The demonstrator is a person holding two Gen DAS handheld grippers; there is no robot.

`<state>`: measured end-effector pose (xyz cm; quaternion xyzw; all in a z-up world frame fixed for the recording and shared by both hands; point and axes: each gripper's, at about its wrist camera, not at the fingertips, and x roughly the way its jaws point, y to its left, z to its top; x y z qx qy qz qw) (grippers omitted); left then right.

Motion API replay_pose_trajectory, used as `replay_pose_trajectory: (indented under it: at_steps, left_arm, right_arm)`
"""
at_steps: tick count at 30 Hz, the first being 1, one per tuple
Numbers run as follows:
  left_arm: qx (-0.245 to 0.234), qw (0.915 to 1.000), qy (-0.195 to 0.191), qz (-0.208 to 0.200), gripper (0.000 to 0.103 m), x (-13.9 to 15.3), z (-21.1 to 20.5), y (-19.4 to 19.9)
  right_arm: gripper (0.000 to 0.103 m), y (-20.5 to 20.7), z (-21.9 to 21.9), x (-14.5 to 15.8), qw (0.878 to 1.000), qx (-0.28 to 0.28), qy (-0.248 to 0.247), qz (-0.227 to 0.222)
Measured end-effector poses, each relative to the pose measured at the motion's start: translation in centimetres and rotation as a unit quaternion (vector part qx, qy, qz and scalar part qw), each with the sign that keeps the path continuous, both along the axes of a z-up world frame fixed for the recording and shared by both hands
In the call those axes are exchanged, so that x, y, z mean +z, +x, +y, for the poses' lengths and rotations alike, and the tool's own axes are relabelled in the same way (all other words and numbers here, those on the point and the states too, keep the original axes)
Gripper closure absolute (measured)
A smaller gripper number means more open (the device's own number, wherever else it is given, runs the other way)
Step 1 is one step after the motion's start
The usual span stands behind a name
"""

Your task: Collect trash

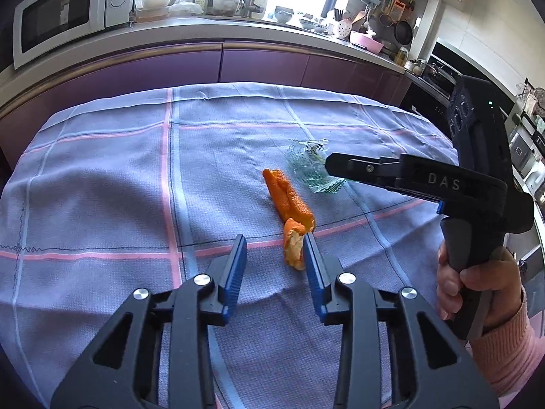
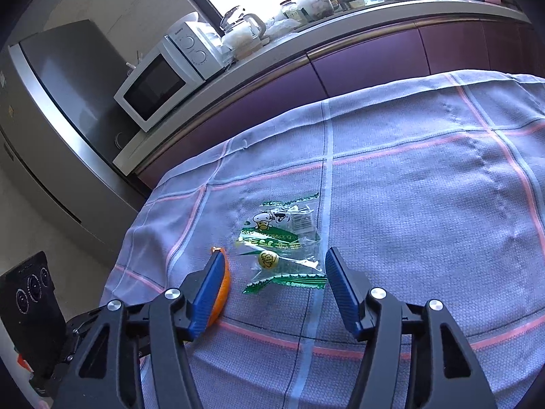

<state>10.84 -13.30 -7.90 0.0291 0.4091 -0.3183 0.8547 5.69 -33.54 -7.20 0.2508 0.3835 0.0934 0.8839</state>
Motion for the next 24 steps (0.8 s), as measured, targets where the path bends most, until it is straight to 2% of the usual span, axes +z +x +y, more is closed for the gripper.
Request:
replay_pose_trajectory:
  at_steps: [4, 6, 7, 8, 14, 15, 16, 24]
  left_arm:
    - [-0.008, 0.9999, 0.011, -0.003, 0.067, -0.2, -0.8, -0.1]
    - [-0.01, 0.9998, 0.014, 0.006, 0.07, -0.6, -1.1, 0.1]
    - [-0.012, 0.9997, 0.016, 0.012, 0.081, -0.8, -1.4, 0.2]
    - [-0.013, 0.9996, 0.016, 0.017, 0.087, -1.0, -1.4, 0.3]
    - [-0.007, 0.9998, 0.014, 0.01, 0.091, -0.8, -1.2, 0.2]
    - [-0.006, 0.9999, 0.012, 0.01, 0.091, -0.8, -1.1, 0.2]
    - [-0.004, 0.9999, 0.01, 0.01, 0.092, -0.8, -0.9, 0.2]
    - [0.009, 0.9999, 0.005, -0.003, 0.092, -0.1, 0.6, -0.4]
  right_arm:
    - [0.047, 0.3, 0.3, -0.2, 1.0, -0.002, -0.011, 0.003]
    - [0.063, 0.3, 0.2, -0.4, 1.0, -0.002, -0.012, 0.006]
    - [0.066, 0.3, 0.1, -0.5, 1.0, -0.002, -0.01, 0.007]
    - [0.067, 0.3, 0.1, -0.5, 1.0, -0.003, -0.009, 0.007]
    - [0.072, 0.2, 0.3, -0.3, 1.0, 0.001, -0.014, 0.001]
    - [0.084, 0.1, 0.3, -0.3, 1.0, 0.002, -0.012, -0.001]
    - [0.088, 0.1, 0.2, -0.4, 1.0, 0.004, -0.008, 0.0]
    - [0.089, -0.4, 0.2, -0.1, 1.0, 0.006, -0.006, -0.01]
